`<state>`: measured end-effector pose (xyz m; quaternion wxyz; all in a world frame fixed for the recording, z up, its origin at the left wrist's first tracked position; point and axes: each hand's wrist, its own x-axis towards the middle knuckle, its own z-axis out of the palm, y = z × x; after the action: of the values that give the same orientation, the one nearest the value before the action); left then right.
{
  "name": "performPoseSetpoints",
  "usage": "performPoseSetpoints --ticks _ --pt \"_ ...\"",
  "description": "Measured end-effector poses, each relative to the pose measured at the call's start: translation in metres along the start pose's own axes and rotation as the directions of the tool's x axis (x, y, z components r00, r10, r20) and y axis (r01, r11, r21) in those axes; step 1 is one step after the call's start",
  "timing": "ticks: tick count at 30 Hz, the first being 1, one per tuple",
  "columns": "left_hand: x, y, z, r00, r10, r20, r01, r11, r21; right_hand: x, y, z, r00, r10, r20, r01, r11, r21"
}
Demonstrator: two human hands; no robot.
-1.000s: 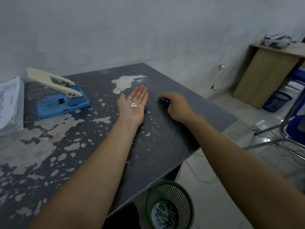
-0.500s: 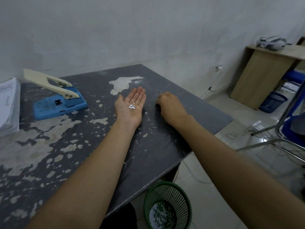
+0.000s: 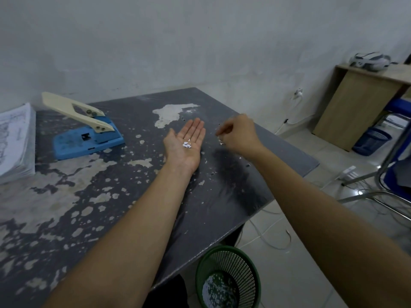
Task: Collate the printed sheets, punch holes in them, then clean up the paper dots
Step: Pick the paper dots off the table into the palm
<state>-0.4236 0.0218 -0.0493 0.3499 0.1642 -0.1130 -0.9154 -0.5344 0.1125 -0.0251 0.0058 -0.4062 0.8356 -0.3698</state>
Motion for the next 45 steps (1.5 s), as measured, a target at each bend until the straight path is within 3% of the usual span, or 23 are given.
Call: performPoseSetpoints --ticks 2,4,8,11,15,20,26,32,38,42,45 --pt "-0.001 -0.002 0.000 1.000 -0.008 -0.007 0.008 1.000 0.019 -0.001 -0.016 -0.006 0.997 0.058 0.050 -0.070 0.956 0.285" --pt "-0.002 -0.007 0.001 1.000 -0.021 -0.016 0.022 0.999 0.046 -0.001 -0.033 -0.012 0.993 -0.026 0.114 -0.017 0.932 0.361" --pt "-0.005 -0.015 0.003 1.000 -0.029 -0.001 0.029 0.999 0.017 -0.002 -0.060 -0.018 0.951 -0.233 0.203 0.240 0.971 -0.009" --pt "-0.009 -0.014 0.002 0.999 -0.030 0.024 0.030 0.999 0.029 -0.006 -0.066 -0.018 0.947 -0.256 0.196 0.280 0.954 -0.110" --pt "-0.008 -0.015 0.001 0.999 -0.032 0.035 0.032 0.999 -0.003 -0.006 -0.061 -0.021 0.955 -0.251 0.160 0.268 0.958 -0.096" --pt "-0.007 -0.012 0.002 0.999 -0.030 0.031 0.031 0.998 -0.052 0.010 -0.027 -0.034 0.986 -0.152 0.067 0.151 0.988 0.017" --pt "-0.008 -0.014 0.003 0.999 -0.027 0.031 0.028 0.999 -0.036 -0.005 0.014 -0.011 0.939 -0.224 0.261 0.290 0.923 -0.252" --pt "-0.009 -0.014 0.003 0.999 -0.037 0.032 0.038 0.999 -0.018 -0.022 0.027 -0.018 0.887 -0.335 0.317 0.440 0.822 -0.362" --pt "-0.009 -0.016 0.003 0.998 -0.052 0.033 0.052 0.999 0.003 -0.038 0.036 -0.042 0.890 -0.340 0.305 0.427 0.856 -0.291" --pt "-0.011 -0.022 0.004 0.997 -0.072 0.037 0.072 0.997 0.021 -0.041 0.040 -0.047 0.920 -0.328 0.214 0.368 0.911 -0.185" --pt "-0.011 -0.024 0.004 0.997 -0.071 0.036 0.070 0.997 0.033 -0.043 0.046 -0.045 0.919 -0.291 0.265 0.353 0.907 -0.230"
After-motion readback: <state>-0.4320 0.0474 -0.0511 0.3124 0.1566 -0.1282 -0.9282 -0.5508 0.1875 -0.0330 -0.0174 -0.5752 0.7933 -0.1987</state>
